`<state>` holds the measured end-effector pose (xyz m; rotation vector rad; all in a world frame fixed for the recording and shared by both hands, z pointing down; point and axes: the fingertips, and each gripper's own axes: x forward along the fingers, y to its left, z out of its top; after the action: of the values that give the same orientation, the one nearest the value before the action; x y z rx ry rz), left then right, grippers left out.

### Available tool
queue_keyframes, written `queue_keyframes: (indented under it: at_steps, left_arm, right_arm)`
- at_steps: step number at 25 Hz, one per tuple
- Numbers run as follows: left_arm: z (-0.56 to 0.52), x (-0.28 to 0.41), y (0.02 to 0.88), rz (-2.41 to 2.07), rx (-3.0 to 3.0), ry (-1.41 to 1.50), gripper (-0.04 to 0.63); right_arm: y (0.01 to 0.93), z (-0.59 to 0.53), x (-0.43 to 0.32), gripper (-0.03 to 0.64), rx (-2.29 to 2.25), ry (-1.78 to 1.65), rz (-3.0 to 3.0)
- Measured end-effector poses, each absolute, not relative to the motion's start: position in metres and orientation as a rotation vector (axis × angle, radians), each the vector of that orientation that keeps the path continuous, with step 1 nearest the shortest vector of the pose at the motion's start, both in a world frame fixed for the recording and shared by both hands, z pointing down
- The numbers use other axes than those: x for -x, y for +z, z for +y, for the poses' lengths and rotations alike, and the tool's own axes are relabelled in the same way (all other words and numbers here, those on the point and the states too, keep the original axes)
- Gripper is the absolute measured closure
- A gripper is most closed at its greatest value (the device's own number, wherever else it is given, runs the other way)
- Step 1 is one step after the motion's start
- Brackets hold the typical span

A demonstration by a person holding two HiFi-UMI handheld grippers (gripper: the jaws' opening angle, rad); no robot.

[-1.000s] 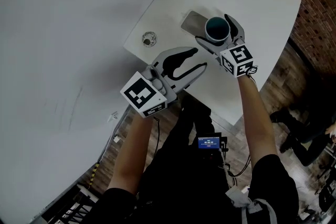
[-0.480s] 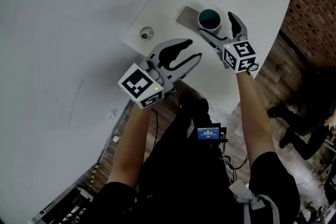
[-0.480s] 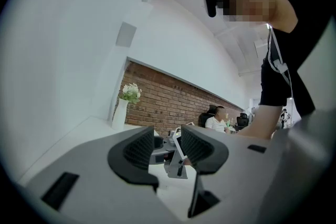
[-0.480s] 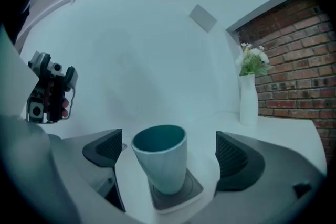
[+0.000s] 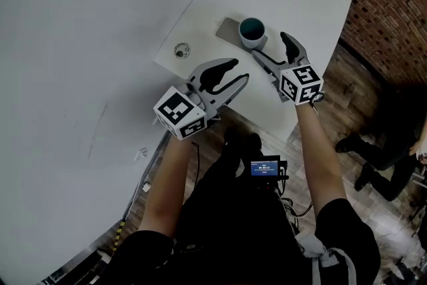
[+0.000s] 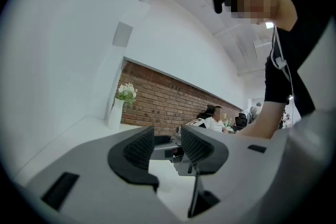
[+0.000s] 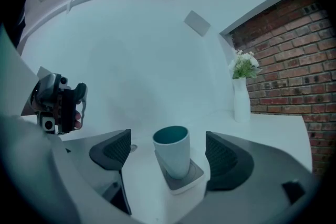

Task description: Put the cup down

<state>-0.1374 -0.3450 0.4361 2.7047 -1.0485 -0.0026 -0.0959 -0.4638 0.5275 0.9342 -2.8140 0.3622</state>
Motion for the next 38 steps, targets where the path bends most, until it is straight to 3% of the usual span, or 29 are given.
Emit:
queue_keyframes:
  at_steps: [13, 28, 34, 38]
  left_arm:
    - [-0.324, 0.131, 0.429, -1.069, -2.684, 0.000, 0.433]
    - [-0.312, 0.120, 0.430, -1.025, -2.723, 0.040, 0.442]
    - [-0.302, 0.107, 0.430, -0.966, -2.754, 0.045, 0.490]
    - [-0.293, 0.102, 0.430, -0.927, -2.773, 0.042, 0.566]
  right_arm:
    - [0.508, -0.397, 0.092, 0.288, -0.772, 0.367, -2.817]
    - [0.491, -0.351, 0.058, 0.525, -0.849, 0.533, -2.817]
    - [0.483, -0.340, 0.044, 0.571, -0.890, 0.553, -2.817]
    - [0.476, -0.334, 0.043, 0.582, -0.892, 0.563, -2.825]
